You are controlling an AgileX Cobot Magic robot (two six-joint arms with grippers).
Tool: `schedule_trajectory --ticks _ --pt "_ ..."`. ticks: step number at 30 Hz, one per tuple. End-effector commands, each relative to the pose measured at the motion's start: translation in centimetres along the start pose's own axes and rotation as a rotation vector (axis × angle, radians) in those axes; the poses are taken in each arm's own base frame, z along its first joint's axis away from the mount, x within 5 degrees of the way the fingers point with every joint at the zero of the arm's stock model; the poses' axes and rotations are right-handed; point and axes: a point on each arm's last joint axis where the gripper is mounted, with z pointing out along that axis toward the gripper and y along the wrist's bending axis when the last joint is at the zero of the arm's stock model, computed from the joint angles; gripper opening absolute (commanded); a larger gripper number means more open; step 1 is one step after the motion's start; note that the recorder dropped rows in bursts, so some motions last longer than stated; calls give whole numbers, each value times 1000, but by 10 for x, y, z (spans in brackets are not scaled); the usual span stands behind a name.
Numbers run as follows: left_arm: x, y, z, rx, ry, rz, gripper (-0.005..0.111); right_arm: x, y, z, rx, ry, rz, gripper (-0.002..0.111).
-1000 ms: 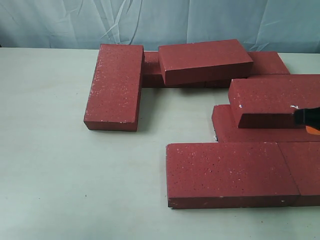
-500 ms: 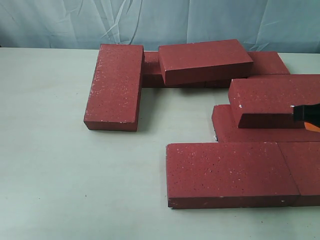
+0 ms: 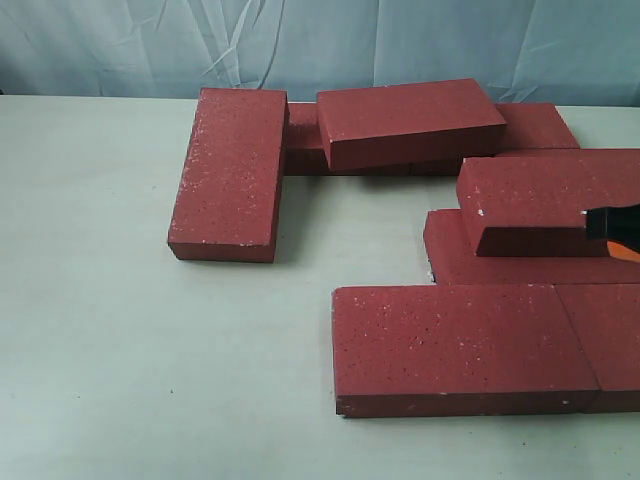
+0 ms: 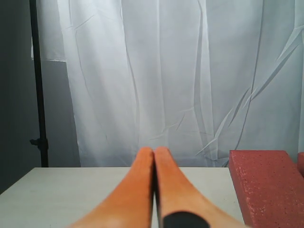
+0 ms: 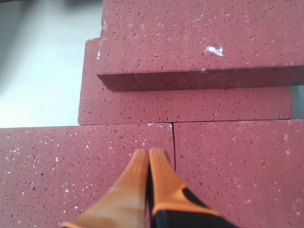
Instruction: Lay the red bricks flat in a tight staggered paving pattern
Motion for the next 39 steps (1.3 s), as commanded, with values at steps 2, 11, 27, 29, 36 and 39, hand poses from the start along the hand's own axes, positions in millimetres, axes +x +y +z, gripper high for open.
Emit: schedule_trajectory --ticks 2,11,27,29,36,39 --pt "-3 0 0 2 -41 -4 0 -1 0 0 0 2 -1 -1" --pt "-1 0 0 2 -15 -11 0 0 0 -1 0 26 -3 -1" --pt "-30 -1 22 0 56 -20 0 -7 -2 18 20 92 -8 -1" --pt "-31 -1 22 1 42 -14 0 -12 -2 23 21 115 -9 -1" --pt "-36 -1 29 1 121 -22 0 -39 -1 41 23 140 -25 -1" --pt "-35 -1 39 1 226 -15 0 -51 0 47 23 153 -29 -1"
